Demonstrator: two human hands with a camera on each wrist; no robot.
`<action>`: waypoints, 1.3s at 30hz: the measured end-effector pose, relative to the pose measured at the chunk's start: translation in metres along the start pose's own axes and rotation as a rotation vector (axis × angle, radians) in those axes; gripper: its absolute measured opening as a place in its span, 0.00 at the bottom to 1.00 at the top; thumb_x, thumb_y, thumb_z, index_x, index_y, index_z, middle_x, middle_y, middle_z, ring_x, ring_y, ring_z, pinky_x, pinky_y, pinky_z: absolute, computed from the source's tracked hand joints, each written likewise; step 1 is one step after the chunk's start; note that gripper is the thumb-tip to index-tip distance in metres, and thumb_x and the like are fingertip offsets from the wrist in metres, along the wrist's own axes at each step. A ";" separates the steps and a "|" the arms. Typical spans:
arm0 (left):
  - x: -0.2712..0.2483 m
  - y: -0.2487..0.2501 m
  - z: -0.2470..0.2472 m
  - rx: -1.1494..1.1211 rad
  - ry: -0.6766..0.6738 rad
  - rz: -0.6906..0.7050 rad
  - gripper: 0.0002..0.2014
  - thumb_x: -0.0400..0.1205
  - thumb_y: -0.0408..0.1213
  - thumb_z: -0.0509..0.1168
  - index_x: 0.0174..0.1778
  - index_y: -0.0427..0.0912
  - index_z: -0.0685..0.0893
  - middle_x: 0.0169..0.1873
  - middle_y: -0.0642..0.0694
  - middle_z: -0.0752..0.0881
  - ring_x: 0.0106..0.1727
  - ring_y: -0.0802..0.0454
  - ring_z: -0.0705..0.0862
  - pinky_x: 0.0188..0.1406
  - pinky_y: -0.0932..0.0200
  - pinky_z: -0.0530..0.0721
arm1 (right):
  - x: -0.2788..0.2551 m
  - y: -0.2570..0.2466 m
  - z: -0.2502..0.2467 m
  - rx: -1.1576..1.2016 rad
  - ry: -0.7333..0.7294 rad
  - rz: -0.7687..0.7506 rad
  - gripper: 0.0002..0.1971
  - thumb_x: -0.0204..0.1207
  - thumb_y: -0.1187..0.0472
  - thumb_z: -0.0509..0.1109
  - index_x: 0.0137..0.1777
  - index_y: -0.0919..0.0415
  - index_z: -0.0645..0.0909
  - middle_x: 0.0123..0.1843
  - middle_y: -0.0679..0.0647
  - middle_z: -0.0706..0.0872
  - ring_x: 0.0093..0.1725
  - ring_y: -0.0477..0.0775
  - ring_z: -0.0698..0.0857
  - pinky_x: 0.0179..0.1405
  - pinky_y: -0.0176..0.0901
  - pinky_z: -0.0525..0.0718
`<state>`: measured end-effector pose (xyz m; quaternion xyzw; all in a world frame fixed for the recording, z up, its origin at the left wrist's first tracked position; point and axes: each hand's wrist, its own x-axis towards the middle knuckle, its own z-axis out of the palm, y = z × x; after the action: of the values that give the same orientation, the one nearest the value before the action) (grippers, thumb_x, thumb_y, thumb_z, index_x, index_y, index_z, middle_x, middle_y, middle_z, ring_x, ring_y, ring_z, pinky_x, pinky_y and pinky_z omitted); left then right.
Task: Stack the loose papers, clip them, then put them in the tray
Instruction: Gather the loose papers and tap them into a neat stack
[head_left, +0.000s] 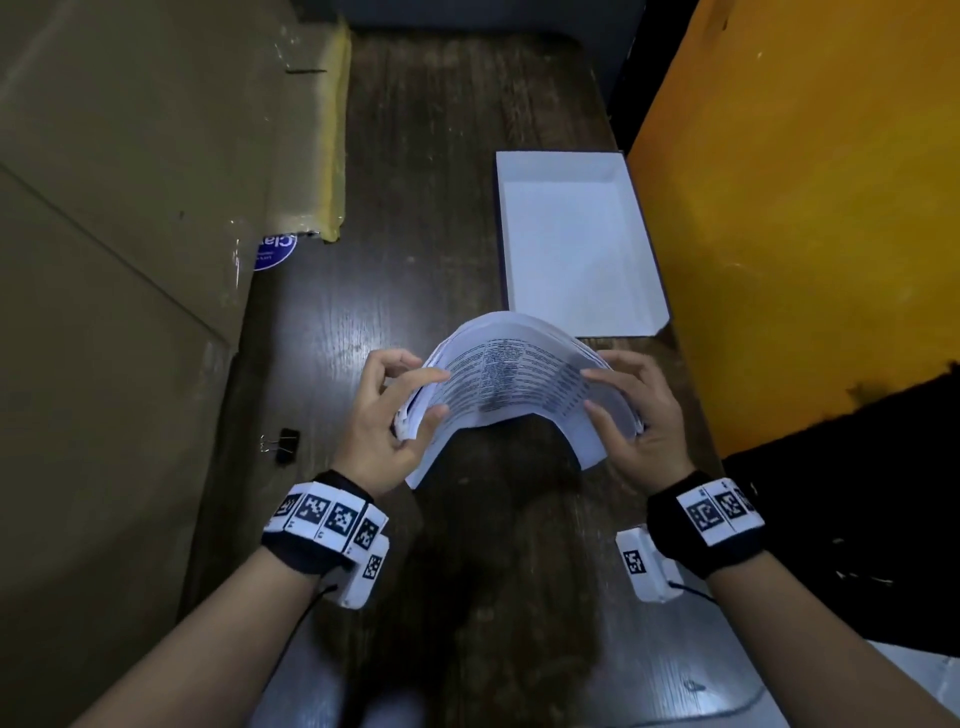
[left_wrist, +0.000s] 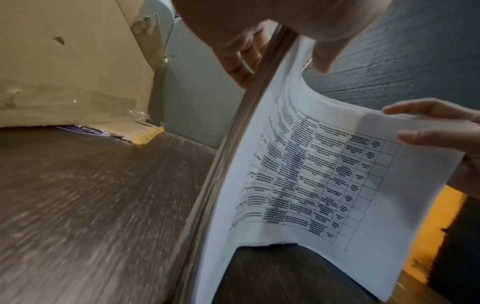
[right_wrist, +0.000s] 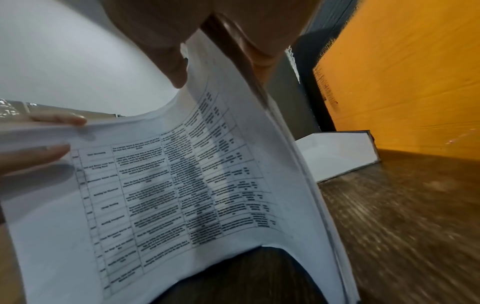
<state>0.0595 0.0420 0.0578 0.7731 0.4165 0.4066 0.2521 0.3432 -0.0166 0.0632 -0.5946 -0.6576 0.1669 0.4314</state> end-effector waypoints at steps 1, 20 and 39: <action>0.000 0.000 0.000 -0.023 0.016 -0.014 0.13 0.76 0.36 0.70 0.56 0.50 0.81 0.53 0.45 0.73 0.59 0.68 0.71 0.58 0.78 0.74 | 0.000 -0.001 -0.001 0.008 0.009 -0.005 0.15 0.74 0.62 0.73 0.61 0.55 0.83 0.64 0.63 0.82 0.66 0.55 0.80 0.64 0.43 0.84; 0.022 0.022 -0.031 0.402 -0.015 0.006 0.25 0.76 0.34 0.72 0.70 0.45 0.78 0.50 0.44 0.91 0.45 0.47 0.90 0.41 0.56 0.86 | 0.012 -0.027 -0.014 -0.535 -0.104 0.020 0.35 0.73 0.70 0.73 0.78 0.50 0.69 0.49 0.59 0.91 0.38 0.61 0.88 0.31 0.43 0.83; 0.074 0.048 0.004 0.893 -0.508 -0.165 0.25 0.83 0.47 0.61 0.75 0.46 0.65 0.46 0.43 0.87 0.39 0.43 0.83 0.31 0.54 0.72 | 0.041 -0.049 -0.004 -0.873 -0.455 0.121 0.39 0.77 0.66 0.63 0.83 0.42 0.50 0.58 0.63 0.82 0.53 0.65 0.83 0.48 0.57 0.81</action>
<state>0.1076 0.0791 0.1215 0.8444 0.5343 -0.0324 0.0221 0.3187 0.0083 0.1167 -0.7053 -0.7081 0.0261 -0.0231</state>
